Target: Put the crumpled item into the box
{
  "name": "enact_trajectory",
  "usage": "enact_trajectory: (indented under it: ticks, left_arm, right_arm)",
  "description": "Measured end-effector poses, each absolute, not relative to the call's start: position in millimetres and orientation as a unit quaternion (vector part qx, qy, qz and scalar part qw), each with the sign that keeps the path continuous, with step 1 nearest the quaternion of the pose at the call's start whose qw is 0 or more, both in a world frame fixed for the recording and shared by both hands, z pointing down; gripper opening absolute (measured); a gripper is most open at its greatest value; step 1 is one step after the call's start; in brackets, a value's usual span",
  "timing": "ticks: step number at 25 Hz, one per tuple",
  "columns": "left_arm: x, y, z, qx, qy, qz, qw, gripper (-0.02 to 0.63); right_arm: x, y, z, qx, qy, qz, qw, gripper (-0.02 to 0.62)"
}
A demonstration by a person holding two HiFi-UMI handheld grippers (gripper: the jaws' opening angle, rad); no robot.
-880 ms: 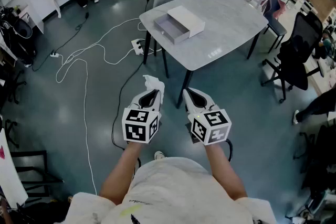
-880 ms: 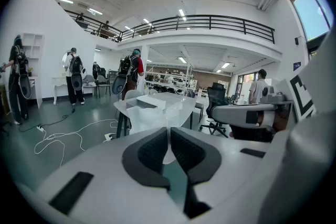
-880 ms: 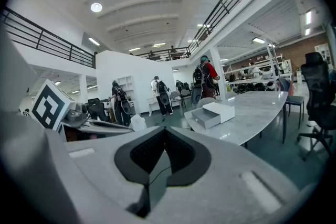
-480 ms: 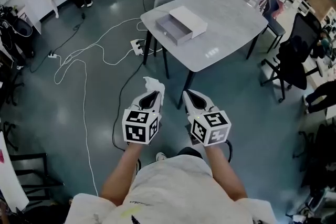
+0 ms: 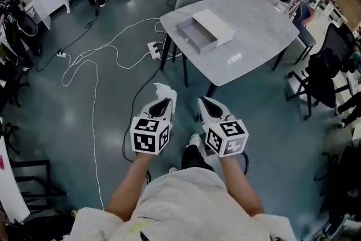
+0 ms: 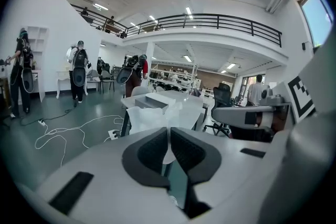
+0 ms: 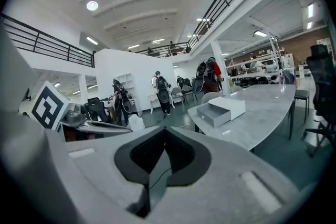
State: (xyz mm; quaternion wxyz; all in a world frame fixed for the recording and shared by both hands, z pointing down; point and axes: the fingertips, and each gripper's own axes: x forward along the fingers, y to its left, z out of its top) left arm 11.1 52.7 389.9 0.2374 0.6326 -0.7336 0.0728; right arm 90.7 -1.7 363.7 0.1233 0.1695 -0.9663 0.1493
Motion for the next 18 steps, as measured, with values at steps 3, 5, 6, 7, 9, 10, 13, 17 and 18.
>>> enact_trajectory:
  ticks: [3, 5, 6, 7, 9, 10, 13, 17, 18]
  left_arm:
    - [-2.6, 34.4, 392.6, 0.631, -0.734, 0.079, 0.24, 0.025]
    - [-12.4, 19.5, 393.4, 0.629, -0.735, 0.083, 0.241, 0.025]
    - [-16.5, 11.1, 393.3, 0.628, -0.735, 0.084, 0.241, 0.025]
    - [-19.6, 2.2, 393.0, 0.628, -0.735, 0.086, 0.242, 0.025]
    - [-22.1, -17.0, 391.9, 0.63, -0.733, 0.088, 0.242, 0.025]
    - [-22.4, -26.6, 390.9, 0.631, -0.731, 0.09, 0.242, 0.025]
    - [-25.8, -52.8, 387.3, 0.633, -0.729, 0.093, 0.242, 0.025]
    - [-29.7, -84.7, 384.1, 0.632, -0.729, 0.097, 0.244, 0.025]
    - [-29.5, -92.8, 382.6, 0.632, -0.729, 0.099, 0.243, 0.025]
  right_arm:
    - [75.3, -21.1, 366.7, 0.167, -0.966, 0.156, 0.123, 0.005]
    - [64.9, -36.4, 367.9, 0.164, -0.966, 0.159, 0.122, 0.005]
    - [60.8, -44.4, 368.2, 0.162, -0.966, 0.161, 0.121, 0.005]
    - [57.7, -52.7, 368.4, 0.161, -0.966, 0.162, 0.122, 0.005]
    - [54.3, -69.7, 368.4, 0.161, -0.965, 0.164, 0.123, 0.005]
    - [53.4, -78.5, 368.0, 0.162, -0.965, 0.165, 0.123, 0.005]
    - [49.6, -103.8, 364.9, 0.163, -0.965, 0.167, 0.122, 0.005]
    - [47.2, -134.4, 362.5, 0.161, -0.964, 0.17, 0.124, 0.005]
    - [47.8, -142.3, 361.4, 0.163, -0.963, 0.172, 0.125, 0.005]
